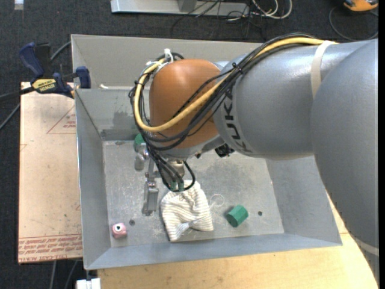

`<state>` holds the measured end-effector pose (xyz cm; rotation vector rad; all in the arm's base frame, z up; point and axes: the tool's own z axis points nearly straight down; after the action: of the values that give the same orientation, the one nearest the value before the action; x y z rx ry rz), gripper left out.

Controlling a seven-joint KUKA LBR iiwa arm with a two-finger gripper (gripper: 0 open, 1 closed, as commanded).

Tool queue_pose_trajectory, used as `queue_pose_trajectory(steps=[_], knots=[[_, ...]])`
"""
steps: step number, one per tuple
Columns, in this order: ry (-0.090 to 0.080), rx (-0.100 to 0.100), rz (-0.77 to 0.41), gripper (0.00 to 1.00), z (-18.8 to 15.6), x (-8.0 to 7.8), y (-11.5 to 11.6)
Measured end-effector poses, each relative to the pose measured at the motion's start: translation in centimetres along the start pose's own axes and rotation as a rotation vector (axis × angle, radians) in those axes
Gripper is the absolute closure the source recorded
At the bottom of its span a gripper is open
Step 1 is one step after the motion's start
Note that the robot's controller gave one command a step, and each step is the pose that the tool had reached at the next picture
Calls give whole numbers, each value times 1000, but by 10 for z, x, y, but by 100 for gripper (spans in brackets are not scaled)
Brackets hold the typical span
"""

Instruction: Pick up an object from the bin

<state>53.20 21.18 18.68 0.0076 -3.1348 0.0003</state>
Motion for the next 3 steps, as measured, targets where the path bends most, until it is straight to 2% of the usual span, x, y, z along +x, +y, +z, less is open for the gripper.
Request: queue_pose_trajectory(steps=[1,2,3], knots=[[-7,-2,5,0,-5,-2,-1],[6,3,-26,0,68,14,-57],[-15,-3,32,0,109,45,-107]])
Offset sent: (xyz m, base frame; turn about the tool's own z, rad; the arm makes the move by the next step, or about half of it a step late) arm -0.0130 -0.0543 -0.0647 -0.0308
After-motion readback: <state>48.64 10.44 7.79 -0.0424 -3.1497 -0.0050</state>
